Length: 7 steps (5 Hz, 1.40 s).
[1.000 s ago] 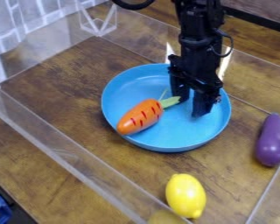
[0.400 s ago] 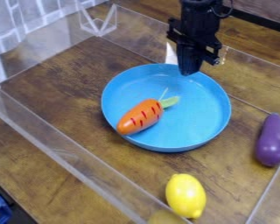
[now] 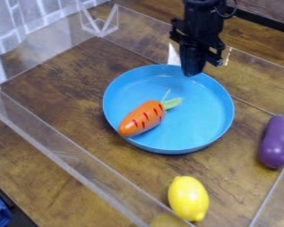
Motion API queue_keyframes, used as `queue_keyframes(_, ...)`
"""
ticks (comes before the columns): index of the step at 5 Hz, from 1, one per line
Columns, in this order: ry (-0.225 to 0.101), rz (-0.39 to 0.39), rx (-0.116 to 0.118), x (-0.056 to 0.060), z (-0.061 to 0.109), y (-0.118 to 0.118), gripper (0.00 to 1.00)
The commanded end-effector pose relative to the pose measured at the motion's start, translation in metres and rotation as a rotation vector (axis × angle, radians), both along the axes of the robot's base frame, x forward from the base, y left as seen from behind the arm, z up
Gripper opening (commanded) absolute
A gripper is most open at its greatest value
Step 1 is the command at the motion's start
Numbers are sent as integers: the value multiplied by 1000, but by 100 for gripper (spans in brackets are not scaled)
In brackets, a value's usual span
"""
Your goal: Put the carrot on the blue tray
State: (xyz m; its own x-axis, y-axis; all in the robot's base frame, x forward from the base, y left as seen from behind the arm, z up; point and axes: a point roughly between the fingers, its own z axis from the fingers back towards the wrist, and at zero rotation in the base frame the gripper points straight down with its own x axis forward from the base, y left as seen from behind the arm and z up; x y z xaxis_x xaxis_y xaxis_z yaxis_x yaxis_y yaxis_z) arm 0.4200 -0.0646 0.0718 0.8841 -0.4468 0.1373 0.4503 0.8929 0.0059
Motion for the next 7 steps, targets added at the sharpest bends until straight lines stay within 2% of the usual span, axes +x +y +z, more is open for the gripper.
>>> queue_keyframes(1,-126,-32,-5,-1,55,-9,0)
queue_keyframes(2,-167,-17,21,-6,80,-7,0)
queue_keyframes(3,-193,-43,23,-8,86,-8,100)
queue_keyframes(4,-208,-48,24,-12,88,-7,100)
queue_keyframes(5,-219,-69,18,-10,84,-8,100)
queue_keyframes(7,-244,-173,20,11,69,-9,100)
